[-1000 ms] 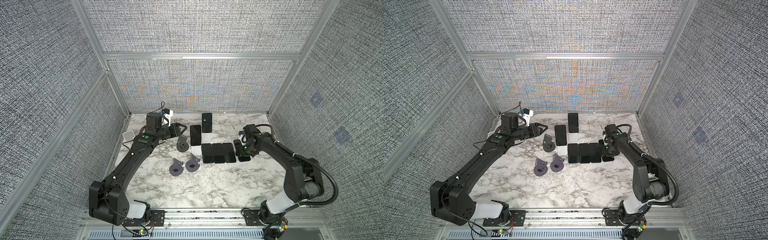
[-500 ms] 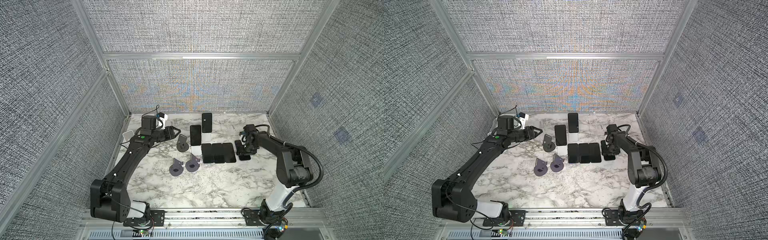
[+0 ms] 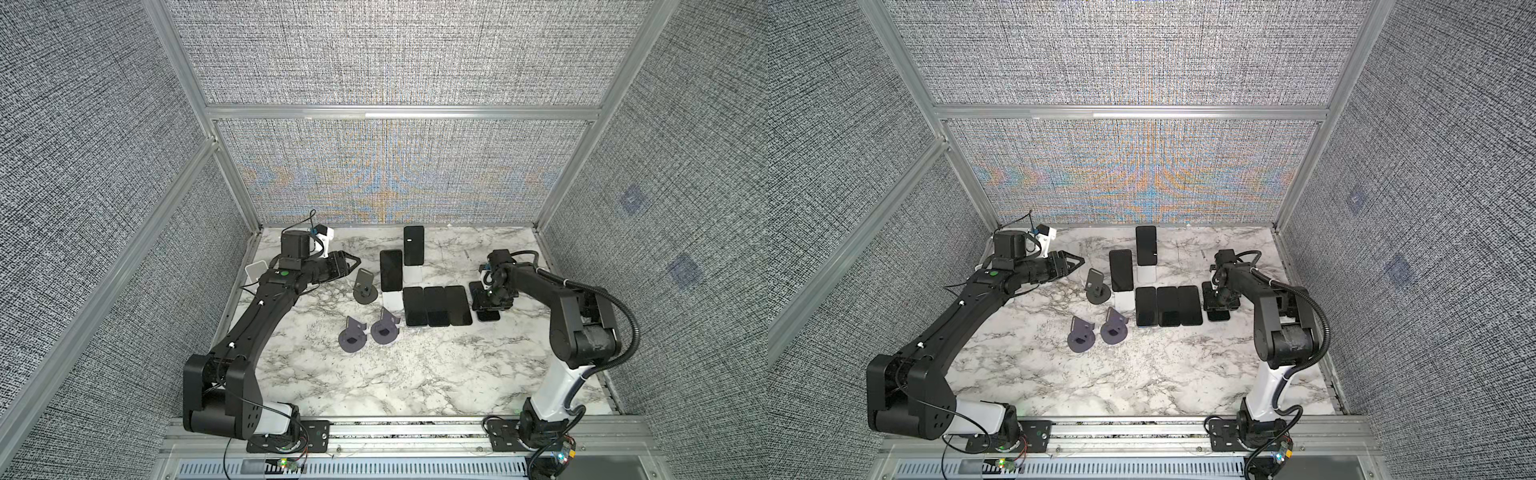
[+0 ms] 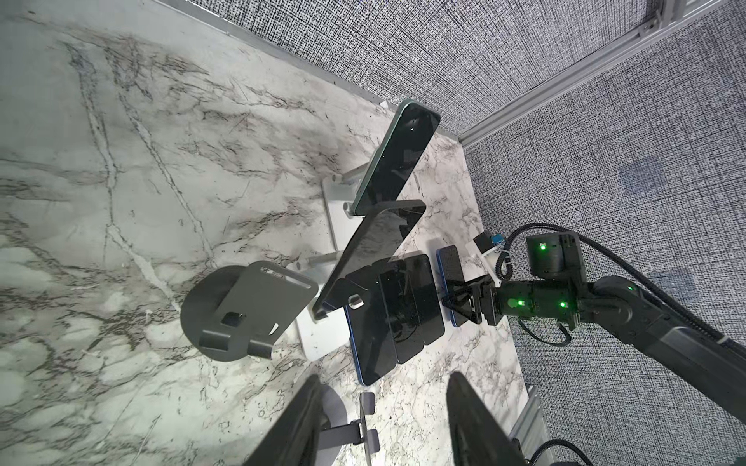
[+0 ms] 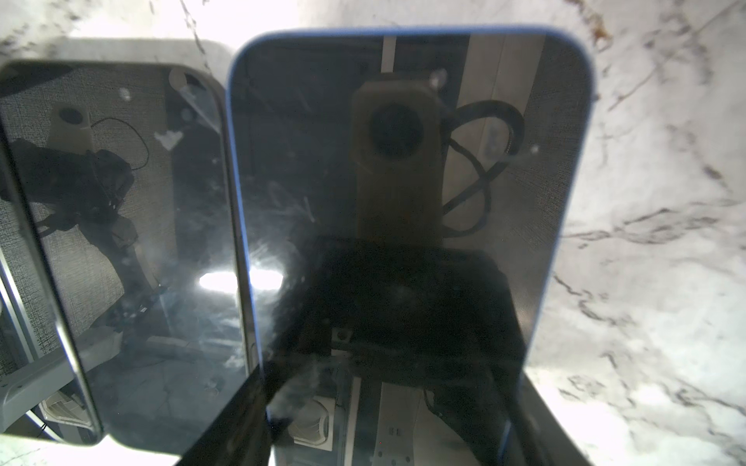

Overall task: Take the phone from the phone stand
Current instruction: 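Carry the blue-edged phone with the right gripper while the left arm withdraws, then lower the blue-edged phone flat and open the right gripper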

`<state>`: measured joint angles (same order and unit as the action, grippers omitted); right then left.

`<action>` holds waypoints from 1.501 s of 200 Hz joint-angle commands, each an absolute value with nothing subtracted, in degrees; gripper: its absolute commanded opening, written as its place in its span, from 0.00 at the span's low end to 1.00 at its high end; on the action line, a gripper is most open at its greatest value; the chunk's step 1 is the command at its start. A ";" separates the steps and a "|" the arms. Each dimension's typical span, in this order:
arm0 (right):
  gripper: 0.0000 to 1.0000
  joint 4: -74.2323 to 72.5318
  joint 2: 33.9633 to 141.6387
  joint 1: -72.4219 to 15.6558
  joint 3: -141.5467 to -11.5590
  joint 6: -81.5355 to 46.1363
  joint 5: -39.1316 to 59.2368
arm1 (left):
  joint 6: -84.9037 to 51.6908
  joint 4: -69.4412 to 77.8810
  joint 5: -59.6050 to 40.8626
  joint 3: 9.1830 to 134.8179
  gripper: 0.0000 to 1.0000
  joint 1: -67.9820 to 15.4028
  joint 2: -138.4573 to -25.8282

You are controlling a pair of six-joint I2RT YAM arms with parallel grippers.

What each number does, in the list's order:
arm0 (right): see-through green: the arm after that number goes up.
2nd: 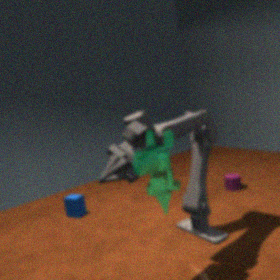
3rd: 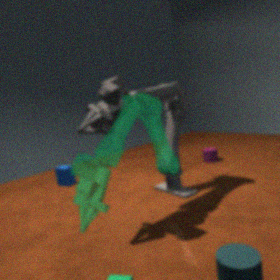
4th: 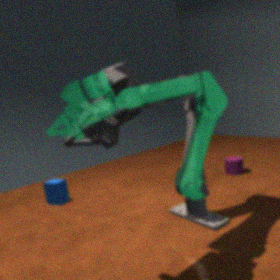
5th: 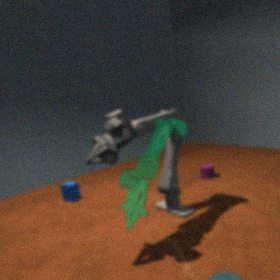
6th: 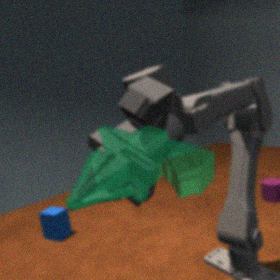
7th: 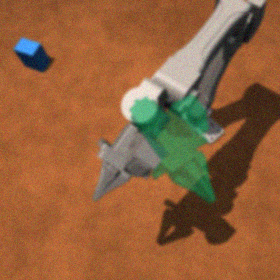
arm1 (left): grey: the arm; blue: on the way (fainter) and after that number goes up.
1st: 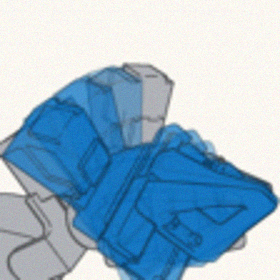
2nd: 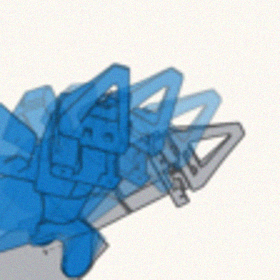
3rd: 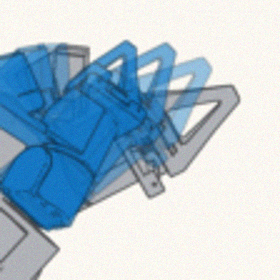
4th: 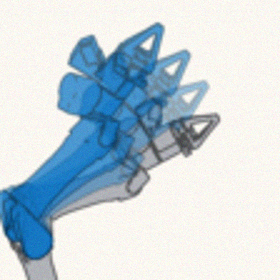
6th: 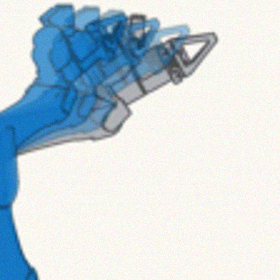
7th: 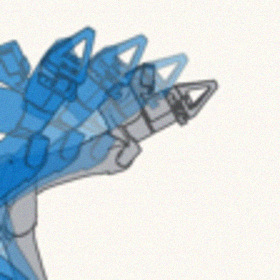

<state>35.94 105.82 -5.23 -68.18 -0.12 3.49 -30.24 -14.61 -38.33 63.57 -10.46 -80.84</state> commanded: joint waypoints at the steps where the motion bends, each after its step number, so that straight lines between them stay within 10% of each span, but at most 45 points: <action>1: 0.28 36.02 106.22 -5.26 -69.04 -0.32 4.13 | -30.37 -13.16 -39.20 63.64 0.51 -10.33 -80.60; 300: 0.65 37.56 109.14 -5.47 -67.79 -2.11 7.22 | -30.57 -12.90 -40.09 63.56 0.51 -8.96 -79.92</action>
<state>35.16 107.68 -5.32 -68.60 -1.26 2.61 -30.68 -14.59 -39.22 63.57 -9.10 -80.29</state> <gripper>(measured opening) 0.647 0.512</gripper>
